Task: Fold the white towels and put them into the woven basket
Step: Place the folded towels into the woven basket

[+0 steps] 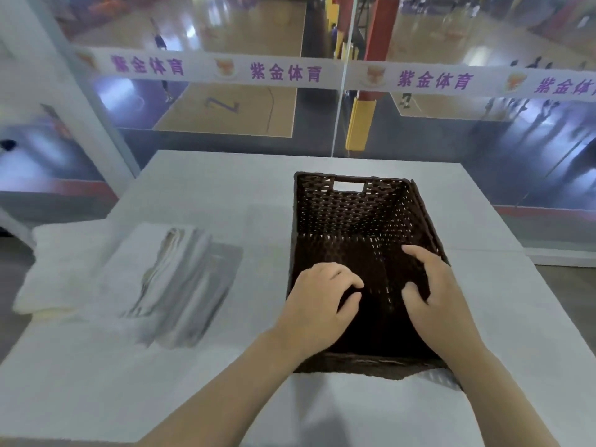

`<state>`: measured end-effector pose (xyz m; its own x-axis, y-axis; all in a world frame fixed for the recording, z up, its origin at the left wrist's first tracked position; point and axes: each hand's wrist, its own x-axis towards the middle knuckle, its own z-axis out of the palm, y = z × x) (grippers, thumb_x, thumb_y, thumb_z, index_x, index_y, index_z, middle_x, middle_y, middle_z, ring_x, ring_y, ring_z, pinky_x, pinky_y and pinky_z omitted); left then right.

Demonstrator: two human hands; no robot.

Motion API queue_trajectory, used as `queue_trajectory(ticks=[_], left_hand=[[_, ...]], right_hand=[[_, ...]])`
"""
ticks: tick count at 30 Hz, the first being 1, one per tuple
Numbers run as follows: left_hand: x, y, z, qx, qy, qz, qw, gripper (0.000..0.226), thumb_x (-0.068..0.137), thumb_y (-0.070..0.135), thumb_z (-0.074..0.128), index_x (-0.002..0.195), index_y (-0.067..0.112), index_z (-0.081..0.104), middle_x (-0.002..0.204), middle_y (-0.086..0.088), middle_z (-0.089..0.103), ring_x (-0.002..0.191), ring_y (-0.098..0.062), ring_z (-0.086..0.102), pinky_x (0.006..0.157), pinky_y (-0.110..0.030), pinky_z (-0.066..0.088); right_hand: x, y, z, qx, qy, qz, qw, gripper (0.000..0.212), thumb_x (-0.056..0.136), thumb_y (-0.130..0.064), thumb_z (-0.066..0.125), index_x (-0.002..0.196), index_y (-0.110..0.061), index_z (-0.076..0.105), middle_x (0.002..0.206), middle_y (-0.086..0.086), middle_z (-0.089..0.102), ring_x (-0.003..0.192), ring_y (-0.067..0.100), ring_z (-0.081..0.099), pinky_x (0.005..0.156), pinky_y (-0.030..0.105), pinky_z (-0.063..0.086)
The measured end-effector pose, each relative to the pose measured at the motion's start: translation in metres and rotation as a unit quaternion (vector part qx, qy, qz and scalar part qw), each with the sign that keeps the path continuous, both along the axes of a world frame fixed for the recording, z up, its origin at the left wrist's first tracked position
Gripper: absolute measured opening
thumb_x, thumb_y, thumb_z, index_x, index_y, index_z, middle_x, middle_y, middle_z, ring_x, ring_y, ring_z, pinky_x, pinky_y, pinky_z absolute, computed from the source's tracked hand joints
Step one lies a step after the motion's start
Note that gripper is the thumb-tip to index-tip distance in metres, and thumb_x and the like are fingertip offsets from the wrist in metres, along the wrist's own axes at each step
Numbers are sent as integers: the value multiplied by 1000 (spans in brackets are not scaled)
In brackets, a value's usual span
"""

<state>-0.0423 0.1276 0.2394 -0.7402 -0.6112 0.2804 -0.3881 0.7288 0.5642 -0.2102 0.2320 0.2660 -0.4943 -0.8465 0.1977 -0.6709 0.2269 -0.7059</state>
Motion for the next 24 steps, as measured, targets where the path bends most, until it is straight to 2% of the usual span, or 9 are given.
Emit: queue_trajectory(ticks=[4, 7, 9, 12, 17, 20, 22, 24], left_hand=[[61, -43, -1, -4, 31, 80, 996, 26, 92, 34, 44, 109, 27, 62, 114, 14, 59, 114, -7, 49, 98, -27, 37], [115, -73, -7, -1, 53, 142, 988, 25, 92, 33, 45, 110, 25, 62, 114, 11, 60, 113, -10, 51, 95, -32, 41], [153, -93, -10, 9, 50, 173, 984, 26, 92, 33, 45, 111, 25, 61, 114, 11, 60, 113, -10, 52, 96, -33, 42], [213, -114, -21, 23, 17, 231, 973, 34, 90, 39, 40, 113, 26, 60, 117, 11, 59, 114, -13, 50, 96, -33, 40], [300, -126, -55, 76, 19, 346, 935, 41, 87, 43, 41, 115, 20, 61, 118, 10, 58, 114, -16, 51, 99, -33, 39], [336, -128, -72, 134, 40, 437, 889, 44, 87, 39, 54, 122, 14, 57, 126, 1, 55, 121, -21, 47, 103, -33, 36], [351, -127, -79, 223, 67, 497, 836, 47, 90, 29, 64, 132, 14, 50, 135, -3, 47, 129, -21, 38, 105, -31, 31], [360, -124, -86, 327, 116, 530, 774, 60, 90, 31, 66, 141, 13, 40, 142, -6, 38, 132, -21, 35, 106, -34, 34]], right_hand=[[56, -56, 5, 10, -12, 85, 996, 51, 92, -7, 55, 136, -32, 46, 131, -23, 46, 126, -6, 36, 97, 4, 26], [102, -98, 7, 33, -22, 151, 988, 48, 95, -12, 53, 135, -36, 44, 126, -31, 41, 114, -12, 38, 93, 10, 30], [132, -127, 5, 52, -23, 196, 979, 47, 96, -13, 51, 135, -37, 43, 124, -32, 37, 114, -18, 32, 99, 15, 29], [177, -173, 0, 86, -15, 256, 963, 46, 96, -16, 47, 138, -35, 42, 127, -32, 35, 123, -10, 29, 109, 23, 30], [238, -258, -15, 130, 48, 326, 935, 43, 99, -24, 45, 142, -28, 41, 143, -10, 43, 135, 11, 34, 113, 32, 30], [273, -310, -23, 141, 78, 331, 930, 43, 100, -32, 45, 141, -20, 41, 141, 0, 48, 130, 21, 44, 108, 35, 35], [293, -341, -29, 154, 93, 324, 929, 50, 99, -40, 48, 143, -16, 39, 142, 4, 48, 128, 25, 46, 106, 38, 37], [308, -368, -35, 192, 101, 316, 924, 63, 95, -50, 50, 146, -17, 32, 144, 6, 46, 128, 27, 46, 103, 40, 38]])
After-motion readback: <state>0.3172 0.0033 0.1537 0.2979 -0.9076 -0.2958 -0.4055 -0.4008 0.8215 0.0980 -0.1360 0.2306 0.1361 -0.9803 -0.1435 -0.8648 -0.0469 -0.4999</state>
